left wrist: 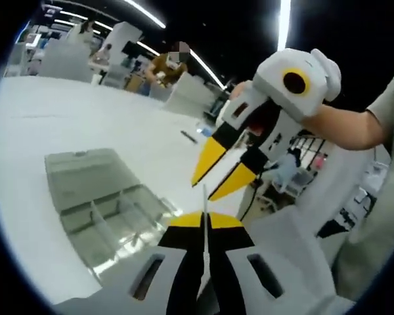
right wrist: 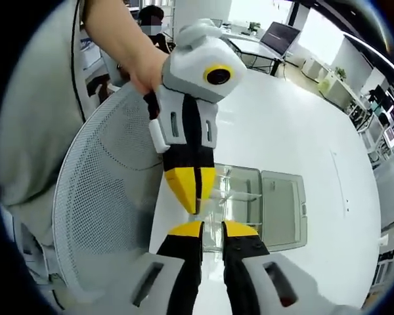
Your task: Insert the divider into the dual guide fixture by aligning both edges with the guide slots and pushing it downward to the bottom, including one-sided entry, uneven engagement, binding, and posture correction.
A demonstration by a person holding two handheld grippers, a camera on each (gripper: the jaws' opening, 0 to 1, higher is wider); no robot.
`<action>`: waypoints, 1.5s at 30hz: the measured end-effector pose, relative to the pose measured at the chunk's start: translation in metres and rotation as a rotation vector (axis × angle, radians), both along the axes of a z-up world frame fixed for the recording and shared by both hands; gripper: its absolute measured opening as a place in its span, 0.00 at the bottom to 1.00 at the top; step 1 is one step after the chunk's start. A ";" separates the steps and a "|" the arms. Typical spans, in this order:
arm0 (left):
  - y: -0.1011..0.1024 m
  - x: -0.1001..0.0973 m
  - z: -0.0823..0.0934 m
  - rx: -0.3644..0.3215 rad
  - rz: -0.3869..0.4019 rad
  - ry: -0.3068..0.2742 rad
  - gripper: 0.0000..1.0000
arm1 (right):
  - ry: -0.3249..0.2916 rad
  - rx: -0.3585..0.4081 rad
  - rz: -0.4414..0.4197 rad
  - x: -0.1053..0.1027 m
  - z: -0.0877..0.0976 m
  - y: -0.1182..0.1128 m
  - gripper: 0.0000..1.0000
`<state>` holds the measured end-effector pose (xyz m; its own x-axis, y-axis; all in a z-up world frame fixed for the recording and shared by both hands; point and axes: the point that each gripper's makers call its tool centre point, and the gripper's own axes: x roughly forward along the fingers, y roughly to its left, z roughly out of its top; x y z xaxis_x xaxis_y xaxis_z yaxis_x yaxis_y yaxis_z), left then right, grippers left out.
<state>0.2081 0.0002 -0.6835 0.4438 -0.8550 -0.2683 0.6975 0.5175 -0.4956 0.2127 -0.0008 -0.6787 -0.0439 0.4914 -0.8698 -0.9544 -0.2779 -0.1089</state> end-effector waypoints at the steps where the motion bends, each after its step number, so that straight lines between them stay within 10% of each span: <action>1: 0.000 0.000 0.001 0.005 -0.004 -0.013 0.00 | 0.010 -0.003 0.001 -0.001 0.000 0.000 0.04; 27: 0.001 -0.012 0.002 0.093 -0.137 -0.218 0.00 | 0.162 -0.057 0.035 -0.019 -0.007 -0.002 0.00; 45: -0.005 -0.019 -0.002 0.104 -0.176 -0.252 0.00 | 0.244 -0.062 0.018 -0.029 -0.015 -0.007 0.00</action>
<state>0.1891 -0.0051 -0.6854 0.3550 -0.8984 -0.2586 0.8747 0.4168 -0.2472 0.1833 -0.0075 -0.6935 -0.2644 0.4346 -0.8609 -0.9453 -0.2937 0.1421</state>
